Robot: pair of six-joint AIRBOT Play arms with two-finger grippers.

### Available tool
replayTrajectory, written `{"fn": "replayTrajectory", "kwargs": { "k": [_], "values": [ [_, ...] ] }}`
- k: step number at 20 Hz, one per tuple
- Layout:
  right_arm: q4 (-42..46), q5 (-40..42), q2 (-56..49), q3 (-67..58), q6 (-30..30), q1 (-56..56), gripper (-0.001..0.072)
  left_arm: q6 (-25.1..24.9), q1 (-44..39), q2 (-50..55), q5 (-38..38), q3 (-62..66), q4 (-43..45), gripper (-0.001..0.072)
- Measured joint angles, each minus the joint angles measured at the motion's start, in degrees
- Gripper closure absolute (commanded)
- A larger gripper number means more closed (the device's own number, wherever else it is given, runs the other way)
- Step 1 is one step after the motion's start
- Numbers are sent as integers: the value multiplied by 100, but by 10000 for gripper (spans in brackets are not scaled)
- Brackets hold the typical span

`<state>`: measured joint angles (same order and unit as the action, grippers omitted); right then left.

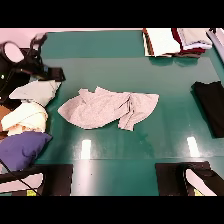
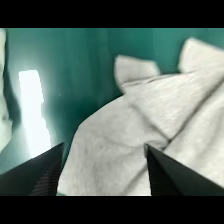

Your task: Fold the shirts.

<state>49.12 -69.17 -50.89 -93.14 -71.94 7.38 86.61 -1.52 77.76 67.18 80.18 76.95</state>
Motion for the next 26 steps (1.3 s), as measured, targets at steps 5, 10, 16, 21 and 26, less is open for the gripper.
{"fn": "replayTrajectory", "kwargs": {
  "k": [5,10,16,21,26],
  "values": [
    [7,-2,0,0,0,0,699,-328,566,494,-22,-824,-289,119],
    [2,-4,0,0,-2,0,699,-535,505,901,-42,-1016,-516,119],
    [0,-7,0,0,-2,0,699,-632,101,1043,-114,-1056,-614,231],
    [35,-177,0,0,-4,4,698,-627,7,1056,-122,-1012,-629,687],
    [302,-662,-70,463,-323,435,699,-616,-7,765,-72,-442,-584,687]
  ]
}}
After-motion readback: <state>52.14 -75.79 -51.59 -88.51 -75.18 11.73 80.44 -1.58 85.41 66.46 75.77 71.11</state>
